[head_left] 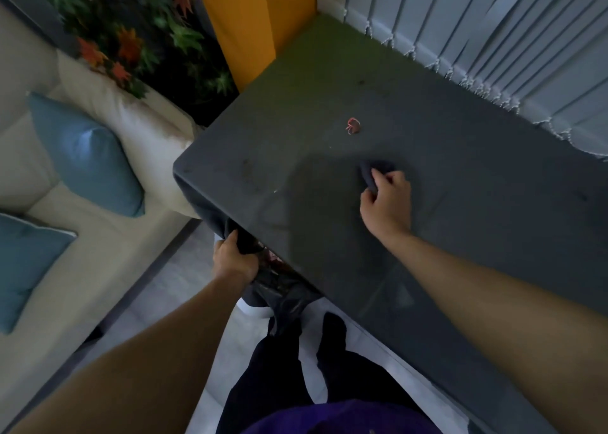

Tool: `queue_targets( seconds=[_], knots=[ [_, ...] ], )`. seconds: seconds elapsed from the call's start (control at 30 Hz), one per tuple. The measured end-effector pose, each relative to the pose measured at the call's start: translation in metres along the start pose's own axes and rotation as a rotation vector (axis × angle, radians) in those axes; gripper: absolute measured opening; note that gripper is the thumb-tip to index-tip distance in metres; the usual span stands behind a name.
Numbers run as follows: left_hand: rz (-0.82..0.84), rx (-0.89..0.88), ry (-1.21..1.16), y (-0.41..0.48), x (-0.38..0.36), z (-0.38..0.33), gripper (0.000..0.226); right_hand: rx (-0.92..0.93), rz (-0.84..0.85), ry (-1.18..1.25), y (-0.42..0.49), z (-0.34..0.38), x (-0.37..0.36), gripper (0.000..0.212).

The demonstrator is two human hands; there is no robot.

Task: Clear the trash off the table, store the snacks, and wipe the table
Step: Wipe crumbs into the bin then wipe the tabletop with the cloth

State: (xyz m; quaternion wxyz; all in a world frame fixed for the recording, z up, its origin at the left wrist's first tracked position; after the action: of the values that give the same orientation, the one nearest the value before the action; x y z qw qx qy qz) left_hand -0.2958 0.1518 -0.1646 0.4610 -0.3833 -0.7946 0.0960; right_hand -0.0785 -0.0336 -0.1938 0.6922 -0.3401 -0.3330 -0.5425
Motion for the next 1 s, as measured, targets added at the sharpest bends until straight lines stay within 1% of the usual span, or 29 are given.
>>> queue_targets(
  seconds=[0.07,0.1,0.13,0.2,0.27,0.33,0.4,0.47,0.57,0.63,0.7,0.77,0.83,0.9,0.93,1.0],
  knots=[
    [0.015,-0.001,0.009,0.007,0.001,0.001,0.070,0.071,0.075,-0.039,0.014,0.001,0.000,0.041],
    [0.019,-0.006,0.015,0.011,0.002,0.000,0.069,0.098,0.071,-0.032,0.023,0.000,0.002,0.038],
    [0.024,-0.012,0.019,0.014,0.003,0.000,0.067,0.103,0.029,-0.015,0.032,-0.001,0.004,0.035],
    [0.038,-0.023,0.022,0.019,0.005,-0.001,0.061,0.037,-0.097,0.030,0.053,-0.002,0.009,0.031],
    [0.057,-0.028,0.023,0.025,0.008,-0.002,0.058,-0.064,-0.169,0.066,0.080,0.003,0.011,0.031],
    [0.069,-0.036,0.027,0.031,0.010,0.000,0.055,-0.126,-0.169,0.089,0.108,0.012,0.012,0.030],
    [0.080,-0.044,0.035,0.036,0.011,0.002,0.053,-0.142,-0.122,0.061,0.132,0.023,0.009,0.029],
    [0.091,-0.040,0.039,0.040,0.013,0.003,0.053,-0.072,-0.059,-0.011,0.144,0.034,0.001,0.029],
    [0.097,-0.032,0.039,0.044,0.013,0.004,0.051,0.208,0.083,-0.107,0.132,0.050,-0.015,0.036],
    [0.101,-0.028,0.038,0.046,0.013,0.004,0.052,0.338,0.183,-0.103,0.118,0.056,-0.018,0.037],
    [0.101,-0.023,0.036,0.047,0.013,0.004,0.053,0.408,0.201,-0.078,0.111,0.058,-0.015,0.037],
    [0.097,-0.029,0.044,0.048,0.013,0.004,0.053,0.388,0.123,-0.034,0.115,0.060,-0.013,0.037],
    [0.090,-0.031,0.046,0.047,0.012,0.005,0.052,0.276,0.031,-0.024,0.122,0.061,-0.016,0.037],
    [0.084,-0.032,0.039,0.045,0.011,0.006,0.052,0.212,0.041,-0.054,0.119,0.066,-0.023,0.037],
    [0.083,-0.029,0.035,0.044,0.010,0.007,0.053,0.233,0.068,-0.064,0.112,0.068,-0.027,0.037],
    [0.080,-0.025,0.015,0.042,0.008,0.009,0.055,0.342,0.126,-0.058,0.089,0.069,-0.033,0.036]
  ],
)
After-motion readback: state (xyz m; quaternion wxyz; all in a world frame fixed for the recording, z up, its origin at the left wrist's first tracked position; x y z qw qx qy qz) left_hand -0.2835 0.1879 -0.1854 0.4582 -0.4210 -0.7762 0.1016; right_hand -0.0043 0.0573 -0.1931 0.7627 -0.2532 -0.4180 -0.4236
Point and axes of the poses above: each hand's wrist, its own y-axis towards the middle knuckle, its own x-axis out of the back of the hand, z = x × y, the point moved 1 cm from there along y, towards the middle knuckle, and after that the axes turned 13 degrees about -x, right-handed, at the moved point
